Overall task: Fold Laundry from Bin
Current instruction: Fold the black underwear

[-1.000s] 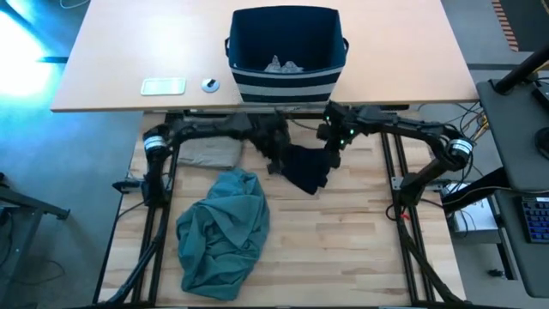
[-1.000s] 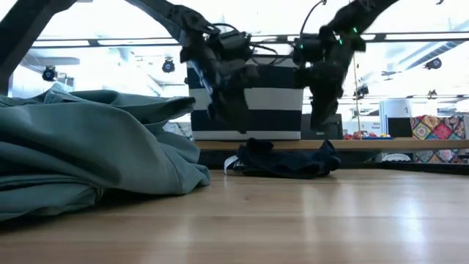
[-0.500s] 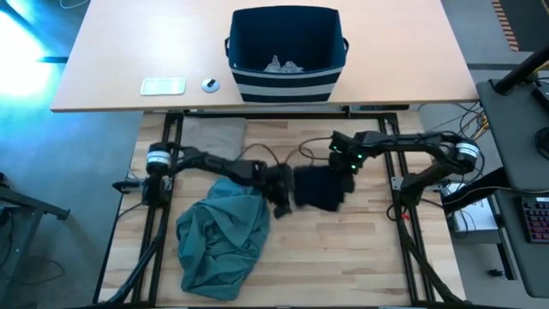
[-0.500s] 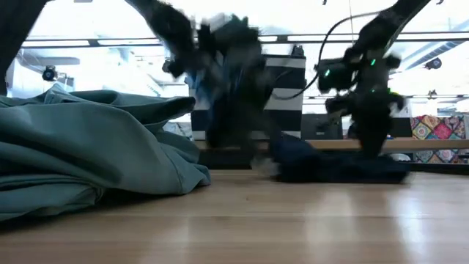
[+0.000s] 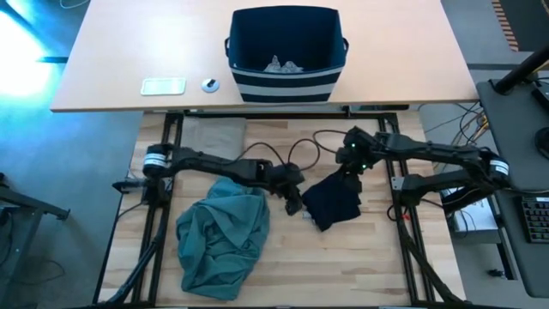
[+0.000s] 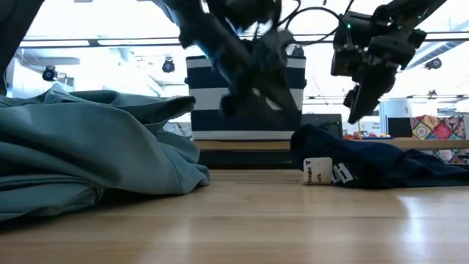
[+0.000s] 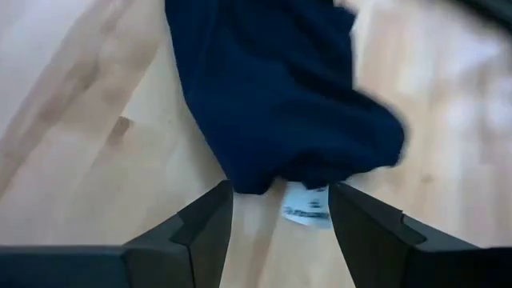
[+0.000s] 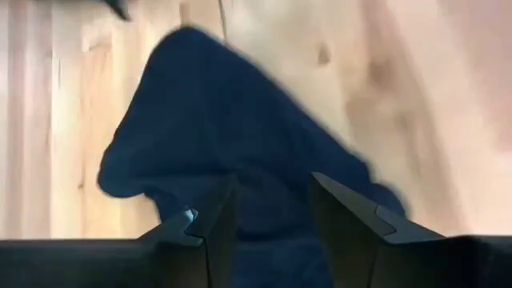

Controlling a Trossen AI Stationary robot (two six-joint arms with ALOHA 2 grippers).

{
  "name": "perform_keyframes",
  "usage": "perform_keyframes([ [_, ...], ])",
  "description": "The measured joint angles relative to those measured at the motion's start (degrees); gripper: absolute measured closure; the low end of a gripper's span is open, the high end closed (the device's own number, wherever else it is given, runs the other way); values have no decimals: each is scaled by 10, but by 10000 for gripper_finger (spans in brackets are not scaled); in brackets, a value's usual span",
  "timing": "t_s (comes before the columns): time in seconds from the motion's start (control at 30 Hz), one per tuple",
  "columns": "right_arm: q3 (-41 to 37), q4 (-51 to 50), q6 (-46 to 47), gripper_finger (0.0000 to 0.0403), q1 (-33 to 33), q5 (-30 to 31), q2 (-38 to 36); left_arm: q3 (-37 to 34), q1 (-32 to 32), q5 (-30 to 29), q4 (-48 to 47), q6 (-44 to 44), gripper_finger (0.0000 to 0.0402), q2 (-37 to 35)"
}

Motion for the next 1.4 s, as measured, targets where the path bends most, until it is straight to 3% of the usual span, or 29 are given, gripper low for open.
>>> perform_keyframes([
  [0.1,-6,-10,20,255,14,1,-3,5,-5,-5,-9,41,211,12],
  [0.27,-6,-16,59,255,38,1,-32,-9,-9,-90,-10,110,206,13],
  [0.6,-6,-16,204,255,78,33,-77,-23,-2,-40,52,247,200,51],
  [0.87,-6,-11,322,255,130,46,-92,-22,1,-27,71,241,200,65],
  [1.0,-6,-8,364,255,197,85,-86,-25,9,-27,95,233,200,66],
  [1.23,-6,46,517,255,337,198,-50,-27,26,-18,145,212,208,79],
  [1.4,4,115,622,255,410,273,-8,-24,38,-15,143,201,275,104],
])
